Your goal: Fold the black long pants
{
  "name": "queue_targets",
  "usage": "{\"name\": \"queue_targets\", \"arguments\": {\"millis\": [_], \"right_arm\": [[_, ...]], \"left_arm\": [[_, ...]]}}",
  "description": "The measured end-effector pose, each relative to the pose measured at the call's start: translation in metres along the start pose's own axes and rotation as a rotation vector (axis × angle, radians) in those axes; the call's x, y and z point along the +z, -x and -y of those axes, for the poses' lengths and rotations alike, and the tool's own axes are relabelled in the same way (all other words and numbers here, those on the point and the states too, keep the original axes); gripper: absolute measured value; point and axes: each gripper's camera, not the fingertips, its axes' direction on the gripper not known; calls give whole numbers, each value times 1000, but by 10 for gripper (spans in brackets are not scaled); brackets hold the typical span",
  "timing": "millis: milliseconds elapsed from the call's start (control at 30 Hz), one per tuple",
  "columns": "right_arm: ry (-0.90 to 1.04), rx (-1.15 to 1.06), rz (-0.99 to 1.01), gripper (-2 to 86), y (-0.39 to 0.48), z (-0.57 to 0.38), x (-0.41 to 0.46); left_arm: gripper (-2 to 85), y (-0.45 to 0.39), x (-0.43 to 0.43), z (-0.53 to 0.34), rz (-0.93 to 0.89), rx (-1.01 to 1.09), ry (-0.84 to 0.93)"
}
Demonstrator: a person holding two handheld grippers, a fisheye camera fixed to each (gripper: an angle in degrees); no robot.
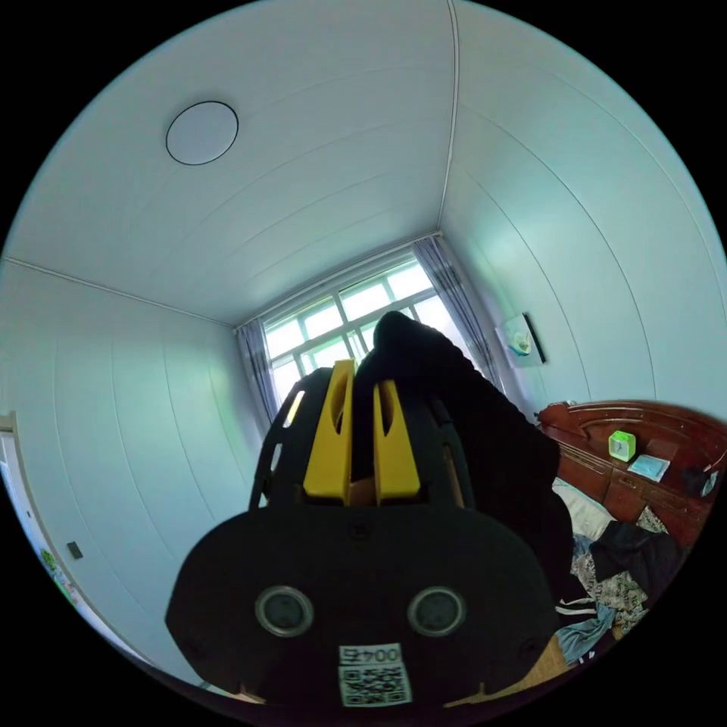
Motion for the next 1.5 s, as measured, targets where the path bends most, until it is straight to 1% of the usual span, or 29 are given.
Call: {"name": "queue_targets", "arguments": {"millis": [133, 200, 300, 333, 367, 400, 433, 467, 500, 567, 600, 667, 733, 800, 900, 1000, 1067, 1167, 1267, 1400, 1500], "right_arm": [[2, -2, 38, 48, 15, -18, -4], [33, -5, 91, 49, 27, -31, -7], [93, -13, 175, 50, 37, -43, -13], [100, -16, 189, 50, 38, -45, -15], [111, -24, 211, 50, 40, -47, -18], [119, -24, 231, 50, 38, -48, -21], [125, -20, 243, 50, 36, -48, -22], [139, -3, 272, 50, 31, -48, -24], [153, 14, 290, 51, 25, -48, -27], [163, 33, 305, 51, 14, -49, -29], [165, 44, 308, 51, 4, -50, -30], [168, 65, 298, 51, -12, -51, -30], [182, 104, 294, 51, -31, -51, -26], [215, 161, 283, 50, -60, -54, -20], [270, 230, 275, 50, -94, -65, -13], [334, 304, 281, 49, -129, -83, -9], [366, 327, 278, 49, -147, -96, -9], [400, 324, 270, 46, -174, -119, -16], [429, 252, 253, 42, -199, -142, -29], [486, 169, 235, 39, -248, -169, -55], [523, 197, 247, 38, -279, -176, -81]], "left_arm": [[298, -38, 20, 38, 53, 55, -22], [310, -57, 27, 55, 77, 75, -33], [313, -81, 28, 73, 173, 113, -60], [306, -83, 25, 76, 231, 116, -59], [295, -82, 20, 75, 298, 113, -59], [278, -80, 16, 74, 319, 118, -59], [245, -76, 4, 70, 350, 128, -71], [179, -71, -11, 66, 388, 135, -68], [147, -68, -20, 63, 398, 136, -69], [63, -54, -58, 56, 377, 156, -73], [52, -50, -68, 54, 368, 162, -71], [19, -29, -109, 51, 248, 182, -49], [7, -14, -142, 49, 147, 175, -42], [1, -5, -171, 48, 103, 177, -30], [-2, 1, -214, 54, 158, 146, -22], [-4, 8, -243, 60, 252, 43, -42], [-5, 15, -258, 61, 300, -64, -84], [-5, 25, -271, 57, 303, -207, -170], [-5, 29, -277, 55, 274, -293, -212], [-5, 16, -283, 75, 278, -234, -139], [-5, -4, -300, 101, 237, -175, -124]]}}
